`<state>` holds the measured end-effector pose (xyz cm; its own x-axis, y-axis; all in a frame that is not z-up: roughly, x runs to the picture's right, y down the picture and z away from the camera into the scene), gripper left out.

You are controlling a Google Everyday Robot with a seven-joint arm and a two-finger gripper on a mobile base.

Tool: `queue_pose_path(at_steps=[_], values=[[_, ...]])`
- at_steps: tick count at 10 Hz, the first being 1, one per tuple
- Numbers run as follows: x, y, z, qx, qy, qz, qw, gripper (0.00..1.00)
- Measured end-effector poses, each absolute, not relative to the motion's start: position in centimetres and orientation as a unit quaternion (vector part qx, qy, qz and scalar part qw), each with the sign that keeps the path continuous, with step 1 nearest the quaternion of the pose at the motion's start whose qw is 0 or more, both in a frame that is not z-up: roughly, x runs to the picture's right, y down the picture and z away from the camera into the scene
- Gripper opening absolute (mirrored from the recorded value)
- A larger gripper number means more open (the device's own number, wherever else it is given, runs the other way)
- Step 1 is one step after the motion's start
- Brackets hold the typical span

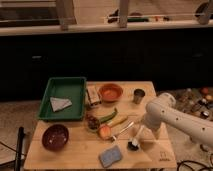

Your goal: Wipe red bowl with brush

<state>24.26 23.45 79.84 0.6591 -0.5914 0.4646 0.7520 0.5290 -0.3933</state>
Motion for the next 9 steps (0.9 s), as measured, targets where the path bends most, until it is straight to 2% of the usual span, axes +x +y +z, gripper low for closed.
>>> queue_pose_path(at_steps=[5, 6, 8, 9], values=[[24.9, 23.2, 82.3, -0.294, -0.137, -0.385, 0.864, 0.80], [24.8, 23.2, 82.9, -0.295, -0.139, -0.384, 0.864, 0.76], [25.2, 23.6, 83.3, -0.297, -0.140, -0.381, 0.864, 0.59], [25.3, 23.6, 83.5, -0.296, -0.141, -0.379, 0.865, 0.47]])
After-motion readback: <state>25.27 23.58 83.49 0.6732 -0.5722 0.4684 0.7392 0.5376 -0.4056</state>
